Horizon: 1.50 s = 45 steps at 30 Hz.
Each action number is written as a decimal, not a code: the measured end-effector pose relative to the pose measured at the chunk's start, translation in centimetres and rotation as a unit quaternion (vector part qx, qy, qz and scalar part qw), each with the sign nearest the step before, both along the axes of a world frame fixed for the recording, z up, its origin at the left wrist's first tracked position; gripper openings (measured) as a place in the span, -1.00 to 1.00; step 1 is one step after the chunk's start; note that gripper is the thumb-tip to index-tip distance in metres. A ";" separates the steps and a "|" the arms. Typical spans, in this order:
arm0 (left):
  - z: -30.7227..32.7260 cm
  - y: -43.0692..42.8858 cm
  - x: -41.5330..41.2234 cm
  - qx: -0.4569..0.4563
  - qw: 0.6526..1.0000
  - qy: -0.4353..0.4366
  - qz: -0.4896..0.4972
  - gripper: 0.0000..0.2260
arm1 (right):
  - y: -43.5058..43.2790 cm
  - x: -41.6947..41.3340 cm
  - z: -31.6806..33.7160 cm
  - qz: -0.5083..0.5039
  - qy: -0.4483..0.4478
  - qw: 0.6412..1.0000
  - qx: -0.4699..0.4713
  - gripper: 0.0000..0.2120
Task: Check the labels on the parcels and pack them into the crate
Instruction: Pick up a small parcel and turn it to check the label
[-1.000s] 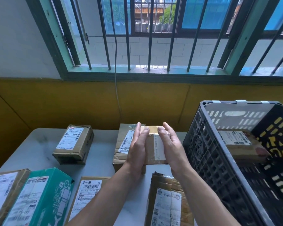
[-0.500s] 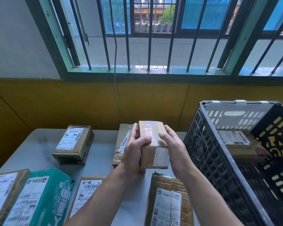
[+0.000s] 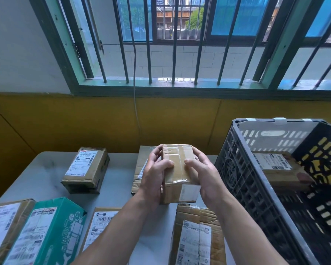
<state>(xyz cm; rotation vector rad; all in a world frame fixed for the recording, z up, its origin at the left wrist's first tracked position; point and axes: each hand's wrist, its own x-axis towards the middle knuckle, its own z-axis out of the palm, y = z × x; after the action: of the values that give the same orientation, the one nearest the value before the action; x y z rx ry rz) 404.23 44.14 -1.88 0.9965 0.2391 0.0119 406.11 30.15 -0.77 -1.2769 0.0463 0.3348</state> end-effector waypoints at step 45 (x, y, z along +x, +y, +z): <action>1.4 -1.4 -0.8 0.015 0.998 0.061 0.023 -0.55 | 0.9 -0.9 0.6 -0.021 -0.072 0.996 -0.052 -0.49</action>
<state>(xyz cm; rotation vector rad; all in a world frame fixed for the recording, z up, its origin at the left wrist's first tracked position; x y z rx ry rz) 403.44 42.74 -0.46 1.0219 0.3744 -0.0029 405.18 31.04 -0.17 -1.3988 -0.0309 0.2054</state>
